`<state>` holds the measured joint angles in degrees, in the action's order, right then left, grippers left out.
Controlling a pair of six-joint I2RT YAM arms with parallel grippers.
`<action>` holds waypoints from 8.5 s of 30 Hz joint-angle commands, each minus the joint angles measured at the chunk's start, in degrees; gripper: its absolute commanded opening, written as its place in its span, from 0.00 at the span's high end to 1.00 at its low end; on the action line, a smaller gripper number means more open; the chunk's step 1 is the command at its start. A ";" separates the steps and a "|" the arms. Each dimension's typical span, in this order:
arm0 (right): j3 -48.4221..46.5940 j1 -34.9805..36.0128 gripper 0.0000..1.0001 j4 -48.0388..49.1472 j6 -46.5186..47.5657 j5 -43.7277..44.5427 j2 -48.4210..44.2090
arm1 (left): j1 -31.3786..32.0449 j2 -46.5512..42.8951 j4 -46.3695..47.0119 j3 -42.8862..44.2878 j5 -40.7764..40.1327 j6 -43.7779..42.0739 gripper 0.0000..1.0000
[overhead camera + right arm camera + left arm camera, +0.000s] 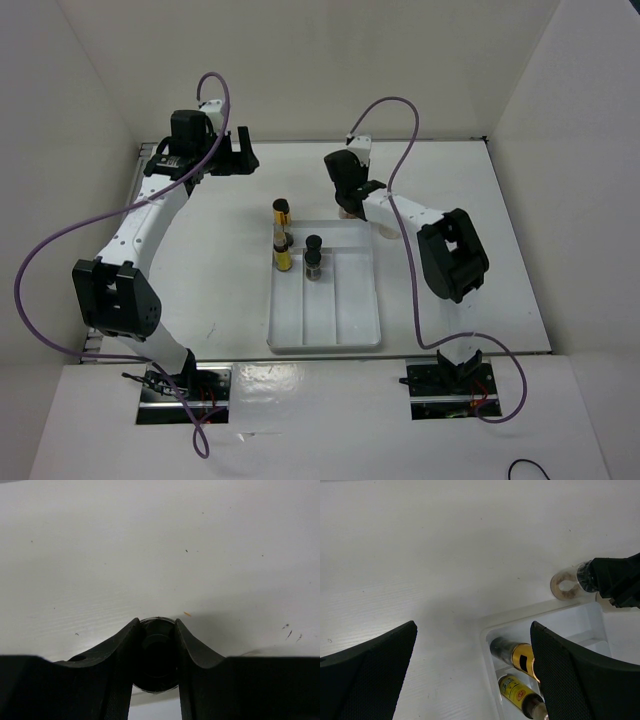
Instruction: Organize the condiment bottles
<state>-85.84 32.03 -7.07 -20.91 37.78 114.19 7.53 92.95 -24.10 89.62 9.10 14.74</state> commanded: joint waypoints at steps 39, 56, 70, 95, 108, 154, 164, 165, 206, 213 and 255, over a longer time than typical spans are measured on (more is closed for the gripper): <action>16.14 13.58 1.00 -14.99 -10.64 6.61 -31.49 | -0.32 -2.16 2.92 -2.79 2.67 0.29 0.00; 24.85 18.42 1.00 -15.25 -17.85 8.09 -31.58 | -0.32 -3.21 2.92 -3.84 2.15 0.29 0.00; 24.85 19.74 1.00 -8.23 -16.54 13.99 -24.72 | -0.32 -3.21 2.92 -4.37 2.15 0.29 0.00; 20.20 17.63 0.07 -17.18 -22.34 12.68 -24.70 | -0.32 -1.63 2.92 -3.84 2.67 0.29 0.00; 11.49 4.03 0.01 -18.24 -14.51 9.87 -33.78 | -0.32 -1.10 2.92 -3.23 3.72 0.29 0.00; 15.35 -6.46 0.59 -2.86 -12.67 18.55 -9.69 | -0.85 2.24 1.86 -1.12 1.62 -0.24 0.00; 15.35 -6.46 1.00 -10.57 -17.41 21.98 -11.53 | -0.85 2.77 1.86 -1.12 2.76 -0.24 0.00; 14.66 -6.46 1.00 -12.16 -18.20 22.51 -12.23 | -0.85 2.16 1.86 -1.12 2.76 -0.24 0.00; 22.73 -11.38 1.00 -19.21 -14.34 -2.71 -40.62 | -0.85 -6.37 3.44 -6.04 6.28 0.29 0.00; 23.26 -11.38 0.45 -18.69 -11.79 -3.24 -39.31 | -0.85 -5.85 3.44 -6.04 6.28 0.29 0.00; 28.10 -2.59 0.44 -2.07 -14.34 23.04 -21.03 | -0.85 -1.63 2.92 -4.99 4.61 -0.77 0.00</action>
<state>-56.62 29.02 -12.32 -33.58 57.34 91.85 6.94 91.15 -22.35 83.61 13.58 13.85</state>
